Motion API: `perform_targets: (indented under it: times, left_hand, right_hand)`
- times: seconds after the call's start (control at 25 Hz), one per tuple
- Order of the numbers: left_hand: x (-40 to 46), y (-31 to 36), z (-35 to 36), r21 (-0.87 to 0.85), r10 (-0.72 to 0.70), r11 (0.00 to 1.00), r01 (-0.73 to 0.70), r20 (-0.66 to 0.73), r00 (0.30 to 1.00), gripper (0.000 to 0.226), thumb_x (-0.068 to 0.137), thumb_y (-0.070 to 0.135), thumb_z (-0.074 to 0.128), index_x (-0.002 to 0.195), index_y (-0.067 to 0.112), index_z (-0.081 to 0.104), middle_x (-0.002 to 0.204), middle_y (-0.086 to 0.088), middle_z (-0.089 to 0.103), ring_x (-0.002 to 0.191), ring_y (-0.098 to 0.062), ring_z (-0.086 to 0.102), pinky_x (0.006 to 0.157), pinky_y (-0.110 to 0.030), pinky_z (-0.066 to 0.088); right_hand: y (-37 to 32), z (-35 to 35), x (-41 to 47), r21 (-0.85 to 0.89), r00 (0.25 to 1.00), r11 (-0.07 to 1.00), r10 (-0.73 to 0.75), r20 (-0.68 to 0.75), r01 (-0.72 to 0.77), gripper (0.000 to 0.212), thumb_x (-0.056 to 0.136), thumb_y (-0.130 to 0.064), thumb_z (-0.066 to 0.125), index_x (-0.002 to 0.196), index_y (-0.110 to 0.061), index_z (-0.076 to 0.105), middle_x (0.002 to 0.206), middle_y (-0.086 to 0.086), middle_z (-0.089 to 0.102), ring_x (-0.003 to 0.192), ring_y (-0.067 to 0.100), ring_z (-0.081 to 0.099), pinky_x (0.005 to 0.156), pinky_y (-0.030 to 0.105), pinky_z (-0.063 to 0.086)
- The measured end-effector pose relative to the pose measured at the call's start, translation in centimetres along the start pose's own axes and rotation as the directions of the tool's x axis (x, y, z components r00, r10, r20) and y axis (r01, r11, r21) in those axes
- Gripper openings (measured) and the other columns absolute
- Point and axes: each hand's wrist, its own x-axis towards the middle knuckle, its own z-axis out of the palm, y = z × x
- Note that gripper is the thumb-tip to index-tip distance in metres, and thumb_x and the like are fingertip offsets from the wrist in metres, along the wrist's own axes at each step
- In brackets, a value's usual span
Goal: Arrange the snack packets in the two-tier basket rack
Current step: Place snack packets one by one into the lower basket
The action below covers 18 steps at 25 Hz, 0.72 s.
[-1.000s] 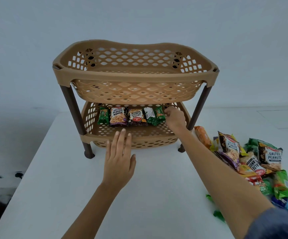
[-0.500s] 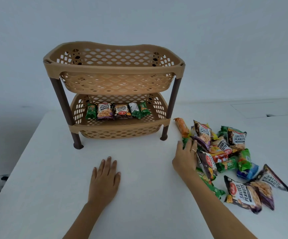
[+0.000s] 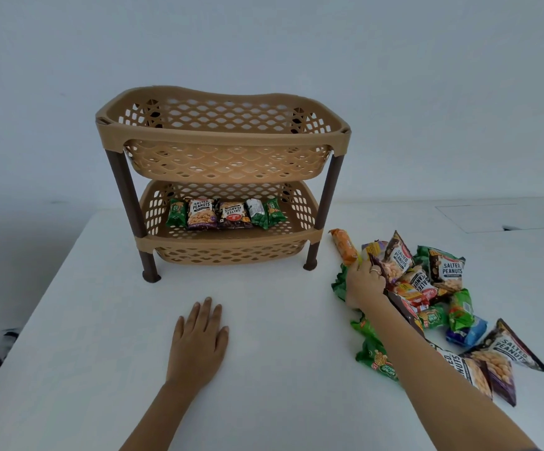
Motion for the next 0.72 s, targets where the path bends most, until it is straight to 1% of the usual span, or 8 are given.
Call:
perform_targets:
  times: [0.08,0.2,0.32,0.4,0.48,0.52,0.6,0.72]
  left_hand:
    - [0.0,0.0,0.0,0.001,-0.001,1.0,0.001,-0.011,1.0,0.079,0.084,0.053,-0.002,0.15,0.022,0.027,0.16,-0.001,0.018,0.148,-0.022,0.013,0.118,-0.043,0.013]
    - [0.0,0.0,0.0,0.009,0.007,1.0,-0.007,-0.011,1.0,0.078,0.084,0.053,-0.002,0.15,0.023,0.026,0.16,-0.001,0.017,0.148,-0.022,0.013,0.118,-0.043,0.013]
    - [0.0,-0.1,0.1,0.014,-0.006,1.0,0.006,-0.001,1.0,0.072,0.088,0.051,0.001,0.151,0.024,0.023,0.161,0.0,0.014,0.149,-0.021,0.01,0.119,-0.042,0.011]
    - [0.0,0.1,0.1,0.001,-0.022,1.0,0.022,0.01,1.0,0.058,0.097,0.046,0.017,0.151,0.025,0.022,0.161,0.002,0.012,0.149,-0.019,0.008,0.119,-0.041,0.01]
    - [0.1,0.8,-0.4,-0.101,-0.093,0.99,0.094,0.011,0.996,0.048,0.099,0.039,0.036,0.145,0.025,0.037,0.158,-0.001,0.025,0.145,-0.022,0.021,0.117,-0.04,0.018]
    - [0.1,1.4,-0.8,-0.174,-0.119,0.978,0.116,-0.006,0.993,0.04,0.097,0.036,0.043,0.134,0.024,0.052,0.147,-0.004,0.041,0.136,-0.024,0.036,0.111,-0.041,0.03]
    - [0.2,3.2,-1.7,-0.433,-0.159,0.887,0.163,0.046,0.986,0.033,0.095,0.04,0.046,0.094,0.016,0.068,0.099,-0.006,0.062,0.096,-0.023,0.06,0.084,-0.037,0.048]
    - [1.0,5.5,-2.9,-0.525,-0.153,0.81,0.26,0.24,0.959,0.055,0.088,0.063,0.045,0.057,0.018,0.044,0.056,0.003,0.047,0.052,-0.012,0.047,0.052,-0.028,0.036]
  right_hand:
    - [-0.5,-0.7,-0.1,-0.01,0.997,0.999,-0.033,0.076,0.034,0.058,0.075,-0.012,0.066,0.128,-0.003,0.045,0.133,0.016,0.034,0.127,0.038,0.034,0.105,0.048,0.035]
    - [-1.4,-1.6,-0.7,0.0,0.975,0.988,-0.156,0.157,0.158,0.075,0.06,-0.026,0.08,0.122,-0.006,0.041,0.123,0.014,0.041,0.119,0.035,0.042,0.096,0.046,0.041]
    - [-2.6,-2.0,-1.5,0.227,0.912,0.942,-0.305,0.275,0.247,0.082,0.057,-0.038,0.085,0.114,-0.01,0.033,0.106,0.009,0.052,0.096,0.025,0.053,0.075,0.037,0.048]
    - [-3.9,-1.7,-2.6,0.312,0.897,0.915,-0.344,0.277,0.255,0.096,0.054,-0.055,0.083,0.122,-0.011,0.031,0.113,0.009,0.051,0.103,0.026,0.053,0.078,0.037,0.048]
    - [-5.5,-1.0,-3.9,0.342,0.903,0.906,-0.344,0.256,0.248,0.105,0.051,-0.072,0.075,0.125,-0.011,0.034,0.118,0.009,0.048,0.109,0.027,0.051,0.081,0.037,0.046]
    - [-6.3,-0.5,-4.5,0.358,0.904,0.9,-0.348,0.247,0.249,0.103,0.052,-0.077,0.071,0.122,-0.01,0.037,0.115,0.008,0.049,0.107,0.026,0.051,0.078,0.036,0.045]
    - [-7.4,0.0,-5.4,0.453,0.901,0.861,-0.366,0.234,0.232,0.087,0.06,-0.078,0.065,0.11,-0.009,0.046,0.102,0.005,0.053,0.093,0.021,0.055,0.069,0.033,0.044]
    - [-8.2,0.5,-5.9,0.735,0.906,0.675,-0.349,0.241,0.065,0.063,0.076,-0.055,0.07,0.098,0.003,0.059,0.09,0.013,0.062,0.083,0.023,0.064,0.074,0.04,0.055]
